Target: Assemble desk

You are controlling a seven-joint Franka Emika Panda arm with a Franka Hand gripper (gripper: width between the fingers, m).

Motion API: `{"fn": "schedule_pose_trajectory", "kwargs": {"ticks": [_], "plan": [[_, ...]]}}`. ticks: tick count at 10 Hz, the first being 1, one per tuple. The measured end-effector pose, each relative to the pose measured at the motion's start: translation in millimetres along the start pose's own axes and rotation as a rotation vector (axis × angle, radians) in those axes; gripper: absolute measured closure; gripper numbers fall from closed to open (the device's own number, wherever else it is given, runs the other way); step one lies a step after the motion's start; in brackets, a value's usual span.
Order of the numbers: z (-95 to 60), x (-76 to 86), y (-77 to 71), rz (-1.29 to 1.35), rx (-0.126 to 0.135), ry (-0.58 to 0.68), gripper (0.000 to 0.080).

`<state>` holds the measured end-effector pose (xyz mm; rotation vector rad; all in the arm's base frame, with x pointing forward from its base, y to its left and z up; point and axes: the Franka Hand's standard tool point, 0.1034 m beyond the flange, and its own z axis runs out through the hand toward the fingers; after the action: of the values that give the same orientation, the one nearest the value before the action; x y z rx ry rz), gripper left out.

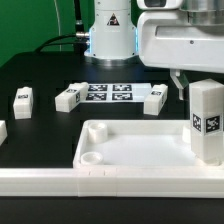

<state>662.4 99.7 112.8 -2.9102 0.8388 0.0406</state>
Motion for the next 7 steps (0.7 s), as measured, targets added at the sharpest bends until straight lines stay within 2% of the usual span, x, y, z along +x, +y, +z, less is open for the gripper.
{"fn": "schedule_pose_trajectory", "kwargs": {"ticks": [5, 7], "plan": [[-1.2, 1.8, 0.9, -0.431, -0.006, 0.005, 0.0151], [-0.9, 3.0, 1.7, -0.606, -0.02, 0.013, 0.0151]]}}
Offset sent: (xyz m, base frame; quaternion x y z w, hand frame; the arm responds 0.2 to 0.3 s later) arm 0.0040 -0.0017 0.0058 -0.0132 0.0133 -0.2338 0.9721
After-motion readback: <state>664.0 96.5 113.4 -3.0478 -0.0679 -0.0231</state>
